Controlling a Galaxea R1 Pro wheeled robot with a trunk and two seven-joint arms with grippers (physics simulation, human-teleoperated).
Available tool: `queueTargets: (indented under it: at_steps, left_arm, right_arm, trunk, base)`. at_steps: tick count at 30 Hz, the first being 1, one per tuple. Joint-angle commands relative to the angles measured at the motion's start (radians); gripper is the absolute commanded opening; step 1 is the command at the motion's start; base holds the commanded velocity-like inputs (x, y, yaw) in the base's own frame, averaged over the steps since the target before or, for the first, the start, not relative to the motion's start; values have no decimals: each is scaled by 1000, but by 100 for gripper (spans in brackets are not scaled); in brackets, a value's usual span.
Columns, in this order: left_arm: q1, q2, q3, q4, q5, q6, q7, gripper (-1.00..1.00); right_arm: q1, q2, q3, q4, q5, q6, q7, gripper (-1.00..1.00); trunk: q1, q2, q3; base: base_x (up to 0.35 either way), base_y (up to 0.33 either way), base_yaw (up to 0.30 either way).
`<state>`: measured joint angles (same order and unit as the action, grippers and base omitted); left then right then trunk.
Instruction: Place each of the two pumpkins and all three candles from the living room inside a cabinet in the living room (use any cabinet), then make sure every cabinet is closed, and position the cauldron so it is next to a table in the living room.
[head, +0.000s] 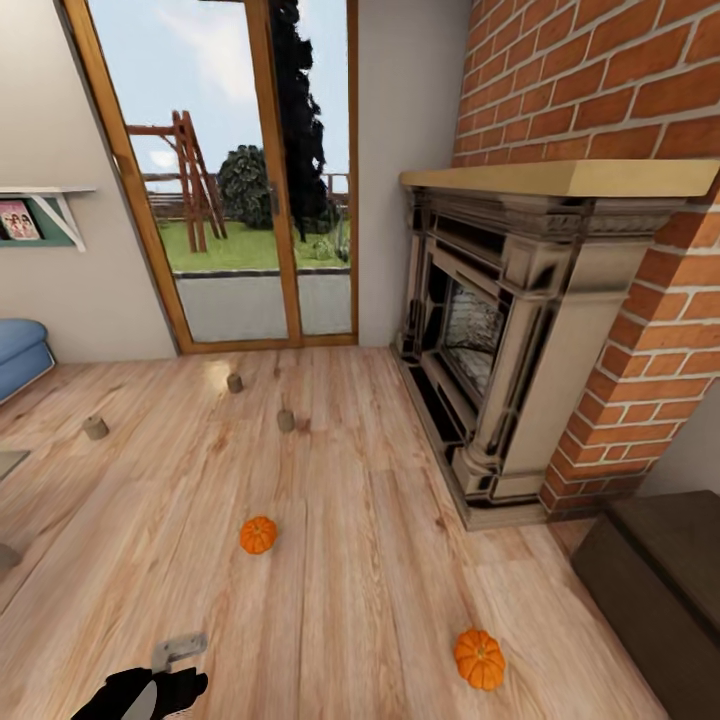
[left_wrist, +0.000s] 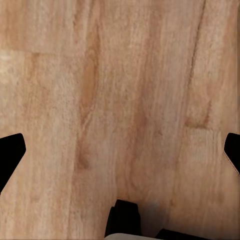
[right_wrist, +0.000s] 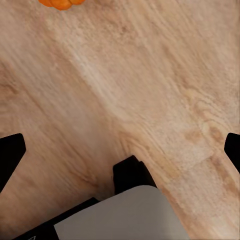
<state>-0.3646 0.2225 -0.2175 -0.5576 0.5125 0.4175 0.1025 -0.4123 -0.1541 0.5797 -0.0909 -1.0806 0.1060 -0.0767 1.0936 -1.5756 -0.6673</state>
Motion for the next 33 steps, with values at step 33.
queueTargets:
  at_steps: [33]
  left_arm:
    - [-7,108,127,-601,30,507,1,100]
  right_arm:
    - [0,-2,8,-3,-7,-4,32,100]
  trunk:
    - [0,0,-1]
  base:
    - [81,0,0]
